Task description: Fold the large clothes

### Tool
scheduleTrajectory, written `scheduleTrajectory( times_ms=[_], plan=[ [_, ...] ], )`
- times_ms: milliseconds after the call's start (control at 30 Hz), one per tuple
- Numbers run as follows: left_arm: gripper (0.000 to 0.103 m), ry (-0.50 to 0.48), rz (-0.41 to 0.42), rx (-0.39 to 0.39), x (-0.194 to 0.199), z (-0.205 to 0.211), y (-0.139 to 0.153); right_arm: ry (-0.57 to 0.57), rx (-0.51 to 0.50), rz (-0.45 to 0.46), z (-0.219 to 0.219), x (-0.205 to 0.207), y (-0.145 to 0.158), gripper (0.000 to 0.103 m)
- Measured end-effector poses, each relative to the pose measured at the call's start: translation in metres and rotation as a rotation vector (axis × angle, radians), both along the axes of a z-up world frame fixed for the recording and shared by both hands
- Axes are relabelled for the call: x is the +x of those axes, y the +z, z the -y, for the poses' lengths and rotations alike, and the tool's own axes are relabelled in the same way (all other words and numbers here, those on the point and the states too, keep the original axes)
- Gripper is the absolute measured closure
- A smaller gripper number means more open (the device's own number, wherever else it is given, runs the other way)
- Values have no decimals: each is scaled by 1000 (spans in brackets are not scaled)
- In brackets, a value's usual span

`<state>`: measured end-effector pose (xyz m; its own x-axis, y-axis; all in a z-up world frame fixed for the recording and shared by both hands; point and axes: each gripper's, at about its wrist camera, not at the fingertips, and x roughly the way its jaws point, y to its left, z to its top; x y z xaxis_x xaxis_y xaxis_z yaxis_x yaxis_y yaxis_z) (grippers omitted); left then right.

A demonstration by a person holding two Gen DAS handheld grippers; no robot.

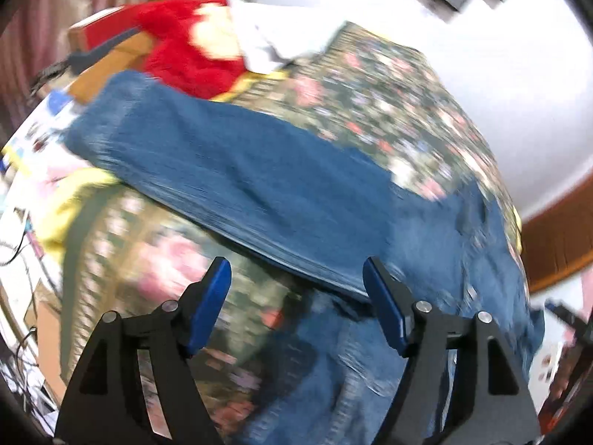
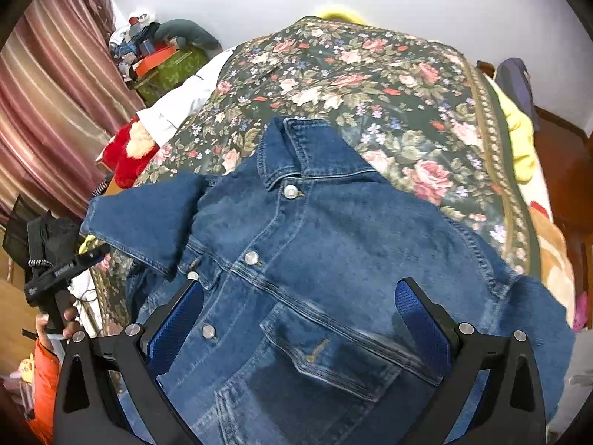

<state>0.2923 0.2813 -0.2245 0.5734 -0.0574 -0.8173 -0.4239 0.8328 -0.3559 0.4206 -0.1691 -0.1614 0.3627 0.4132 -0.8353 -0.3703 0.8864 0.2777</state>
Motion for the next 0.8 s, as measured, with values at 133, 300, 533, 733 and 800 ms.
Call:
scheduleTrajectory(
  times_ms=[133,300,533,733,800],
  plan=[
    [34,101,-42,-46,10,-48,-19,10,30,-30,-13,6,-6,0],
    [67,178,-56,93,34,-64,-23,23,22,-31,-23,9,-10,0],
    [95,133,7,489,58,-11,26,14,15,-30,-19,14,-11,0],
    [96,-51,257,570,62,81,108,-2,15,-22,-8,14,-10,0],
    [96,-151,325,558,65,121,129,-8,24,-14,-3,11,-6,0]
  ],
)
